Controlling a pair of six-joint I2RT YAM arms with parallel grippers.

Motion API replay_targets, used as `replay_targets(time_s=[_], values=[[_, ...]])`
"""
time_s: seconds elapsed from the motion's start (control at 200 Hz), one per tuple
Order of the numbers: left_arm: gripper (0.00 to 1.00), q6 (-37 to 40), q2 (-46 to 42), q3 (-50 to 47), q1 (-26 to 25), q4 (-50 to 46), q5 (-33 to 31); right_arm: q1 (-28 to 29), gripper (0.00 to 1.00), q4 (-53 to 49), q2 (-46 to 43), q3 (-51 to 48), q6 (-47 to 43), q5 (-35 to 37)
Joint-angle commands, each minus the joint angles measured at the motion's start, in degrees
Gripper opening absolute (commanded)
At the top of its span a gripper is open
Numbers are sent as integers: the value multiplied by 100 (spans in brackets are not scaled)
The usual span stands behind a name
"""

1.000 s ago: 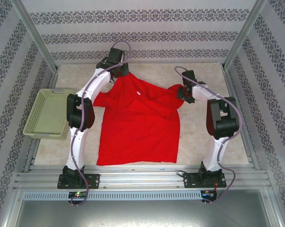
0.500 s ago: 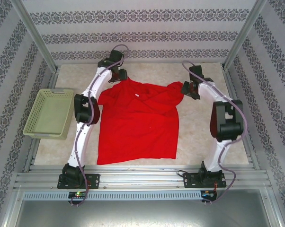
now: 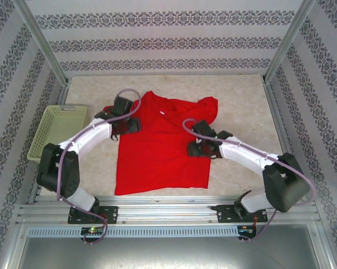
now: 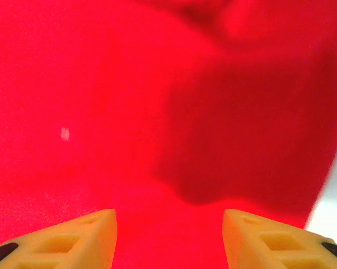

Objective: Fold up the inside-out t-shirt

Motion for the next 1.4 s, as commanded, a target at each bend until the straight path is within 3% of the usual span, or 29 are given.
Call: replay_targets(time_s=[0.0,0.215,0.495,0.659,0.799,0.904,1.099,1.254,1.394], values=[[62,-417,-328,-908,-38,763,181,415,53,140,-25,-359,566,107],[62,-445,222,-1266,-27,1369,433,273,53,681,858,-336,837,20],[63,-631,1532,-439,347,1713,768,-975,53,1087,1570,146,680,-443],[65,-597,2061,497,352,1344,876,-1561,53,1079,1966,683,454,-587],[68,-498,1811,781,353,989,723,-1747,53,847,1716,881,185,-450],[72,-357,1175,484,249,767,440,-1514,56,558,965,703,-47,-45],[75,-335,-230,-760,-19,765,194,-214,62,333,-174,135,-393,489],[76,-318,-1079,-1672,-75,805,84,771,63,470,-236,-111,-434,550],[76,-311,-1580,-2112,-74,922,114,1256,62,571,425,-6,-445,595]])
